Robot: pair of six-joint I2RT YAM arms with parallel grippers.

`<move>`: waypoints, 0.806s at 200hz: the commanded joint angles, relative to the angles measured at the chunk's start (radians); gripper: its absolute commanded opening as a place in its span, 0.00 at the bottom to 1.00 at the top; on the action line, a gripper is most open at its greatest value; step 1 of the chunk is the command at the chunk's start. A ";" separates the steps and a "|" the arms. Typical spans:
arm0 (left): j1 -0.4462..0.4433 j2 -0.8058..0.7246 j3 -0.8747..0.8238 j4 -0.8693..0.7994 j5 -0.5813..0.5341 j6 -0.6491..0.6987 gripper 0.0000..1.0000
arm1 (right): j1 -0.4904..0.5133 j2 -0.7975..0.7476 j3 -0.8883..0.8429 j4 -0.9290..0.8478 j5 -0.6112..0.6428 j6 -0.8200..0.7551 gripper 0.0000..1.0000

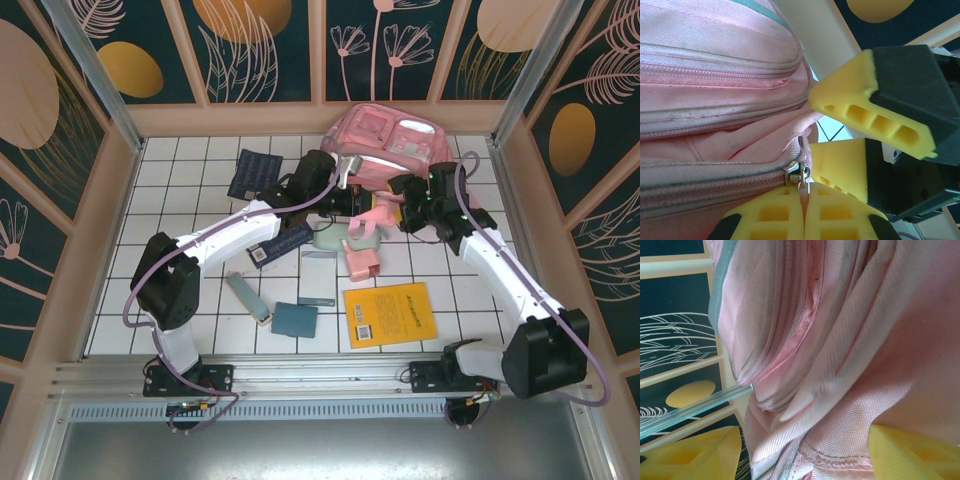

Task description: Pack the student bag

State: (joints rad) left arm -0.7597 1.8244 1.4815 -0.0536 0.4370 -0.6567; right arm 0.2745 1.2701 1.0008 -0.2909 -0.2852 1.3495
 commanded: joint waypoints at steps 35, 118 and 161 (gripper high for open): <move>-0.036 -0.021 0.065 0.095 0.041 -0.005 0.00 | -0.011 0.127 0.052 0.099 0.017 0.026 0.51; -0.041 -0.017 0.072 -0.010 -0.047 0.083 0.00 | -0.050 0.155 0.084 0.032 0.104 -0.138 0.00; -0.036 -0.013 0.071 -0.062 -0.082 0.121 0.01 | -0.070 0.164 0.116 -0.044 0.120 -0.306 0.00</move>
State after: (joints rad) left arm -0.7853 1.8439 1.4963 -0.1284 0.3378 -0.5907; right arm 0.2436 1.4082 1.0714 -0.3054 -0.2779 1.1866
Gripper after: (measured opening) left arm 0.061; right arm 0.058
